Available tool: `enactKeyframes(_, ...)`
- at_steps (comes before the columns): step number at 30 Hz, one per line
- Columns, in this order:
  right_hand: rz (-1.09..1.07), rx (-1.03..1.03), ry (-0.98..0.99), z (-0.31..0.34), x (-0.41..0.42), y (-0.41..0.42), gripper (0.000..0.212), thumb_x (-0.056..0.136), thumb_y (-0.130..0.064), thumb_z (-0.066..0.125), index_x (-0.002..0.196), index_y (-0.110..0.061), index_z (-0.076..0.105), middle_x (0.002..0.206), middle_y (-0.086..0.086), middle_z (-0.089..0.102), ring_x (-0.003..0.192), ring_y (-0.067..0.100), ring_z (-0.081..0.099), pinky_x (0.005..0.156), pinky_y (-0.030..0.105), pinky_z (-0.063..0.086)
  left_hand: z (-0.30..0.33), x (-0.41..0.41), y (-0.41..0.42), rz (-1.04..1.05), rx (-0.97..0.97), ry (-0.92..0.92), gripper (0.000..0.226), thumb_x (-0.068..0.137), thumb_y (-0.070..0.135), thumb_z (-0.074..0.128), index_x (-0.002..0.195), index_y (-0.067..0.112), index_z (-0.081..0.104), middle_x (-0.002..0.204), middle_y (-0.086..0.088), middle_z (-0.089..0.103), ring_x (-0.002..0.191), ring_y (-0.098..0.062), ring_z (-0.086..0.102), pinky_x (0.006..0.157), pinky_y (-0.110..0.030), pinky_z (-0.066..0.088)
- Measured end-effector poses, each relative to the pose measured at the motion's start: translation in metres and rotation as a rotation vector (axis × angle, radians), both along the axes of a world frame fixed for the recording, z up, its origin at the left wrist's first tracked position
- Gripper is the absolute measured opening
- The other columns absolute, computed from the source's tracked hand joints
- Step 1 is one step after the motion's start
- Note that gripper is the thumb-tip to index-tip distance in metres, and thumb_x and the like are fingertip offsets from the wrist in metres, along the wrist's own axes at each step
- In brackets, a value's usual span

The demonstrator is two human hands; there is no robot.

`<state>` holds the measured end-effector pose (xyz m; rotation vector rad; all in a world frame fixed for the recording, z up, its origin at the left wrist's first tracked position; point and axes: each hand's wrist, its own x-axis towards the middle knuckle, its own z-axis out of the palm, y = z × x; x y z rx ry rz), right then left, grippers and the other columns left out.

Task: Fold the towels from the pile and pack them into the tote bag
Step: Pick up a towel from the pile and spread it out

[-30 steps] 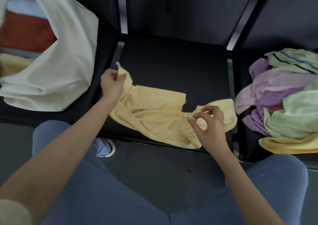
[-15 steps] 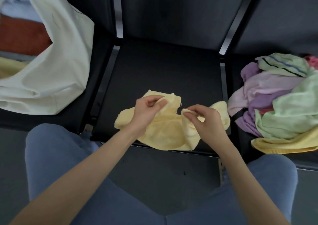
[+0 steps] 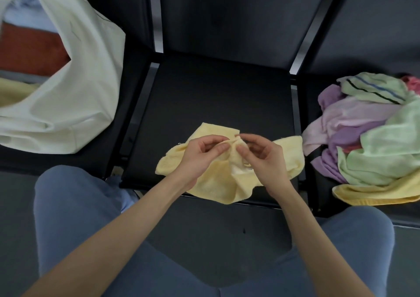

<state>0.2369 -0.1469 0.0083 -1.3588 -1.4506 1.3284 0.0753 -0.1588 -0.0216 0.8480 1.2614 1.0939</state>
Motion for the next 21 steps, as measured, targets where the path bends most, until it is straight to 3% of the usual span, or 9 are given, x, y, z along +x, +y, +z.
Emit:
enactKeyframes(3,-0.075,-0.018,-0.015,-0.003,-0.002,-0.001,0.013,0.086,-0.011,0.069,0.097,-0.018,0.067,0.080,-0.007,0.070,0.069,0.001,0.064,0.062,0.021,0.053,0.003,-0.007,0.000,-0.068,0.047,0.101,0.010,0.087,0.009,0.069,0.094,0.014,0.074,0.092,0.007,0.074,0.091,-0.007,0.068,0.084,-0.022,0.053)
enactKeyframes(7,-0.225,0.034,0.037,0.003,-0.002,-0.002,0.013,0.087,-0.012,0.068,0.090,-0.024,0.065,0.079,-0.009,0.069,0.071,0.003,0.065,0.065,0.024,0.056,-0.001,-0.039,-0.006,-0.201,0.186,0.593,0.008,0.085,0.020,0.072,0.092,0.021,0.077,0.085,0.014,0.073,0.083,-0.003,0.068,0.079,-0.028,0.054)
enactKeyframes(13,-0.293,0.135,0.074,0.018,-0.001,-0.003,0.016,0.088,-0.011,0.066,0.089,-0.026,0.063,0.079,-0.008,0.067,0.069,-0.003,0.063,0.063,0.014,0.052,-0.010,-0.075,-0.034,-0.009,0.100,0.840,0.012,0.081,0.013,0.068,0.085,0.021,0.076,0.071,0.010,0.070,0.068,-0.011,0.066,0.065,-0.037,0.055)
enactKeyframes(16,-0.296,0.168,0.061,0.019,-0.005,-0.006,0.016,0.089,-0.010,0.066,0.089,-0.026,0.062,0.081,-0.007,0.067,0.069,-0.004,0.062,0.063,0.012,0.051,-0.021,-0.077,-0.042,0.061,-0.011,0.881,0.010,0.080,0.017,0.070,0.090,0.018,0.072,0.078,0.009,0.068,0.073,-0.009,0.063,0.067,-0.033,0.053)
enactKeyframes(19,-0.320,0.161,0.041,0.014,-0.004,-0.003,0.015,0.089,-0.012,0.066,0.089,-0.027,0.062,0.082,-0.005,0.067,0.072,0.001,0.064,0.065,0.015,0.053,-0.041,-0.071,-0.051,0.112,-0.199,0.904,0.028,0.076,0.015,0.072,0.100,0.012,0.058,0.094,0.000,0.059,0.080,-0.016,0.057,0.061,-0.028,0.043)
enactKeyframes(21,-0.322,0.133,0.013,0.009,-0.002,0.002,0.010,0.089,-0.014,0.066,0.092,-0.023,0.063,0.085,-0.003,0.068,0.077,0.008,0.065,0.068,0.018,0.054,-0.047,-0.058,-0.060,0.249,-0.426,0.705,0.025,0.077,0.007,0.070,0.094,0.007,0.052,0.089,-0.006,0.055,0.071,-0.015,0.052,0.055,-0.026,0.039)
